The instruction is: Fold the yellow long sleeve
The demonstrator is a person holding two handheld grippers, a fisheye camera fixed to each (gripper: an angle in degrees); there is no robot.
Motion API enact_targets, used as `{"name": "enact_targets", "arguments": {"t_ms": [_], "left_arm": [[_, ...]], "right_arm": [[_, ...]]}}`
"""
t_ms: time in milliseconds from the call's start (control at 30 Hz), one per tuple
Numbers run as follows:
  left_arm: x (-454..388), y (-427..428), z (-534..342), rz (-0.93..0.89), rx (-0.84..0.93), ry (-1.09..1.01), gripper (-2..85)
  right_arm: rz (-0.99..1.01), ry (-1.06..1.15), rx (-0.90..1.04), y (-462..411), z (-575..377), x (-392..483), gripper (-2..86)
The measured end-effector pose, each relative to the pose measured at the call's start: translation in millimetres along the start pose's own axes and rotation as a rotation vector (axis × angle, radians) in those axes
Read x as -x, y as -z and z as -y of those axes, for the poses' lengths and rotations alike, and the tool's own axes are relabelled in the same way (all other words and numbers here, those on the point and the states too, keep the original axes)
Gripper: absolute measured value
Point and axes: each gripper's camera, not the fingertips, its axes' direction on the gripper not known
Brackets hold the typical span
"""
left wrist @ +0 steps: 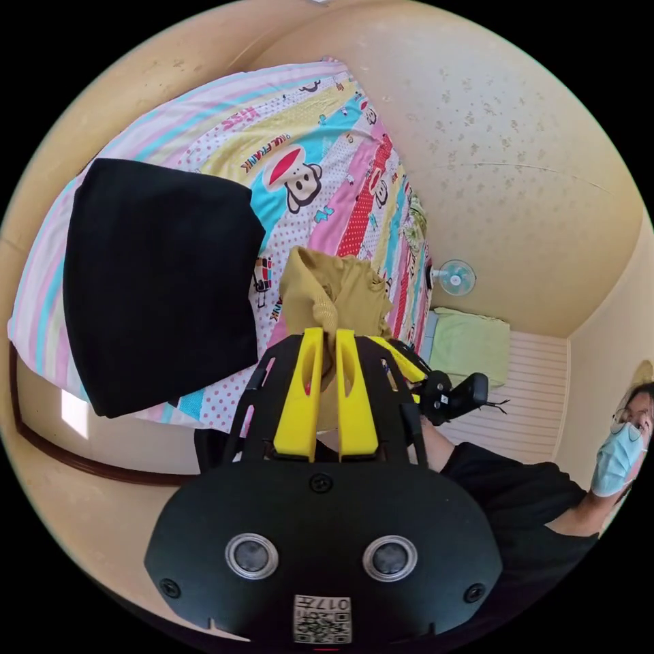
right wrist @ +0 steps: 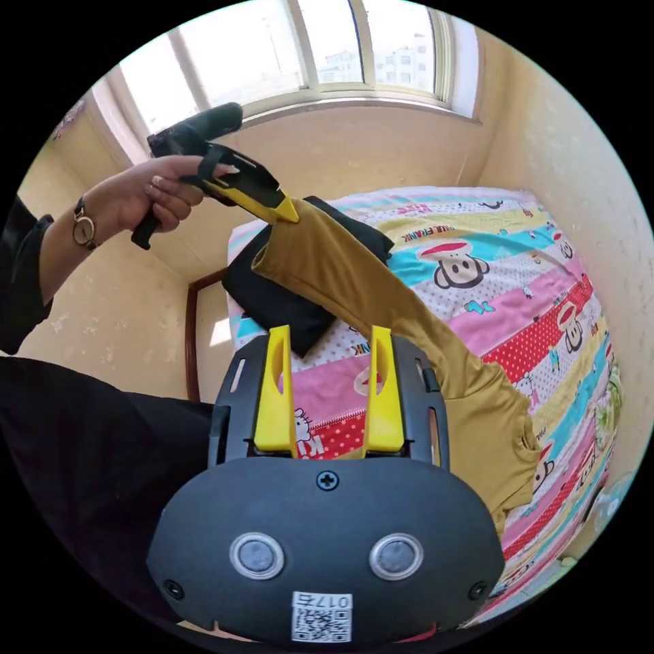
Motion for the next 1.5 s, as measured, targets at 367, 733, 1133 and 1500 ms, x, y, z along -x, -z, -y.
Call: {"name": "enact_targets", "arguments": {"t_ms": [367, 733, 1133, 1500], "left_arm": [[-21, 89, -63, 0.153, -0.393, -0.052, 9.9], [0, -219, -132, 0.271, 0.021, -0.035, 12.7], [60, -441, -196, 0.517, 0.237, -0.052, 14.5], [62, -443, -218, 0.684, 0.432, -0.173, 3.5]], "right_arm": [[-0.145, -0.07, -0.286, 66, 92, 7, 3.7], [-0.084, -0.79, -0.477, 134, -207, -338, 3.9], [0.152, -1.026, -0.087, 137, -457, -356, 12.7], [0.242, -0.996, 0.26, 203, -486, -239, 3.1]]}}
